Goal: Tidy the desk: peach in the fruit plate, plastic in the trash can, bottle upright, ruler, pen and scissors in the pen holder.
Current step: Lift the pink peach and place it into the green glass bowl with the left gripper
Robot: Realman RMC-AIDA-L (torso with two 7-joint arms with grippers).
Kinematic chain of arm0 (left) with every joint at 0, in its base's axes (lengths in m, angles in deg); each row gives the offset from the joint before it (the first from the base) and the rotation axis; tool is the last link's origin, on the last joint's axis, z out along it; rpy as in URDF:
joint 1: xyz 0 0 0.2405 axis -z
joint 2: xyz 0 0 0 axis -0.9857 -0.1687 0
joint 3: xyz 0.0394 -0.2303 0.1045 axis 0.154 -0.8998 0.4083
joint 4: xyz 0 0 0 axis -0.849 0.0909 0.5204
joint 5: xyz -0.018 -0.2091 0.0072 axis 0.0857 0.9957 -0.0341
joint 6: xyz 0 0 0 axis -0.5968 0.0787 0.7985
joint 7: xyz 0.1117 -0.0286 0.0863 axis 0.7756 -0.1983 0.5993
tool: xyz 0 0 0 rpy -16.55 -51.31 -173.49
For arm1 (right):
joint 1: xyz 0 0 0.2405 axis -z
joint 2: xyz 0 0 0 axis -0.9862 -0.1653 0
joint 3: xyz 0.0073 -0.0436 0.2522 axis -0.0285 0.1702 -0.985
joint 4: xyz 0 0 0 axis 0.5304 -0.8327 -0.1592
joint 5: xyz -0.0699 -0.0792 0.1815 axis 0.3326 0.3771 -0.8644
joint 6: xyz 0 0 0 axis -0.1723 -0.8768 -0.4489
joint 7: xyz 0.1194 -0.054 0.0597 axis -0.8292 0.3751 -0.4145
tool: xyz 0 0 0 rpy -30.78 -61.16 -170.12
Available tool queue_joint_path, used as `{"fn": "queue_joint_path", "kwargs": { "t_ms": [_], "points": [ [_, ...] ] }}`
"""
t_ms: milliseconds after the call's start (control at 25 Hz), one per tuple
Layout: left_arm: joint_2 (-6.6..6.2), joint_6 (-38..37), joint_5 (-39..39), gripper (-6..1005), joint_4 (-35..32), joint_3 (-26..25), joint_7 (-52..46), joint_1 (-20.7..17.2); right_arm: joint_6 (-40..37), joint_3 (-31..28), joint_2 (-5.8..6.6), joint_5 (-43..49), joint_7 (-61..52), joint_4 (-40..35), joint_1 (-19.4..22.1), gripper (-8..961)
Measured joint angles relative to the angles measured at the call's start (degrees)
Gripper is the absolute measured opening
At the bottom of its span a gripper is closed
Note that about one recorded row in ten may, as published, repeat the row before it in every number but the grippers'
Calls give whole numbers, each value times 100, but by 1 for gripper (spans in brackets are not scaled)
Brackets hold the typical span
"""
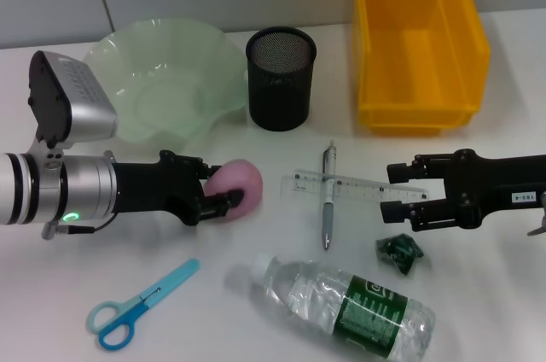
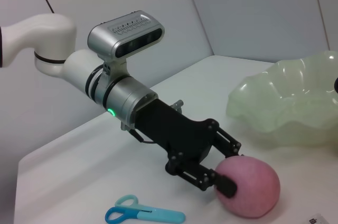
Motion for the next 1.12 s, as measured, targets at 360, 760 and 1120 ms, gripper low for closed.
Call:
{"fn": "queue_joint_path", "kwargs": {
  "t_ms": [360,760,1120],
  "points": [
    [-39,-1031,85,444,-493,-487,-194,-332,-1,3,0,0,-1,6,-4,760],
    [-13,-976,1643,332,-570,-1598,151,-640,-1,3,-28,0,-2,-7,2,758],
    [12,928,2120,284,-43,-1542,875,-227,9,3,-42,0,1,-2,-14,757]
  ]
}}
